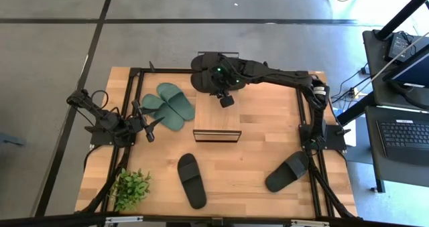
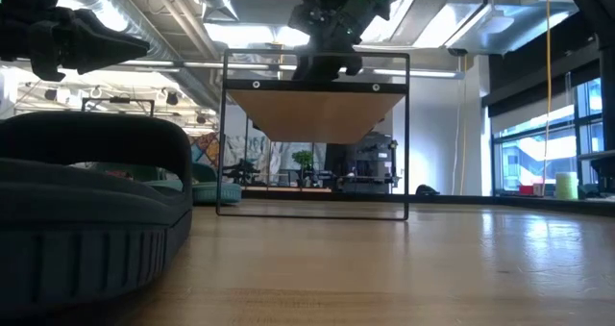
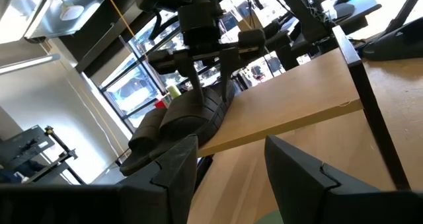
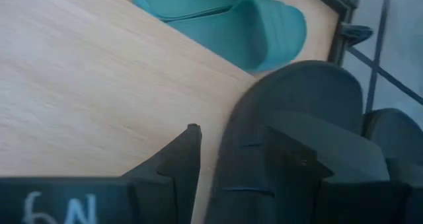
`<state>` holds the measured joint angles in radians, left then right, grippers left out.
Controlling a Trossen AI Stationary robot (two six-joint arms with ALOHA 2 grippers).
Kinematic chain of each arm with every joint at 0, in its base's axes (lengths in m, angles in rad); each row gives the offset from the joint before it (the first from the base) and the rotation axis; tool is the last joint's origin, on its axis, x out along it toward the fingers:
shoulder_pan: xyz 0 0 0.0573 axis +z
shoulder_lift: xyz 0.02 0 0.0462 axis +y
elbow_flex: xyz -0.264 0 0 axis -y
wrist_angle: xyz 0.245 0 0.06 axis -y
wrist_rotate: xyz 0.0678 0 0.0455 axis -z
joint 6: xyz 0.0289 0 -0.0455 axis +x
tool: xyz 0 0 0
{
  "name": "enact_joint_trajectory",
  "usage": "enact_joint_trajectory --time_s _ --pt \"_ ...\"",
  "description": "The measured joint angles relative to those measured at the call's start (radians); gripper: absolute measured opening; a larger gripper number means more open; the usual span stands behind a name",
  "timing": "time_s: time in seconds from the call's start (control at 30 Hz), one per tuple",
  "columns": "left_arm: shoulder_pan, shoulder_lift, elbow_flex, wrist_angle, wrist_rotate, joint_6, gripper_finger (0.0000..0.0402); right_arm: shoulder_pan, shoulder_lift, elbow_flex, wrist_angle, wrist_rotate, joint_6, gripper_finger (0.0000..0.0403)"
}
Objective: Pick and place slides into the shelf
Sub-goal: Put the black slide on the shelf
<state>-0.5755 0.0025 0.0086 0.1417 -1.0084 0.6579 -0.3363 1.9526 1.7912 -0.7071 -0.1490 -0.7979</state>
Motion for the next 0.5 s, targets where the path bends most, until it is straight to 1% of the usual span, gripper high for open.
enact_joint_trajectory --time_s 0.5 --pt "0.0 0.0 0.0 0.0 -0.001 0.0 0.0168 -0.015 0.0 0.0 0.085 0.002 -0.066 0.0159"
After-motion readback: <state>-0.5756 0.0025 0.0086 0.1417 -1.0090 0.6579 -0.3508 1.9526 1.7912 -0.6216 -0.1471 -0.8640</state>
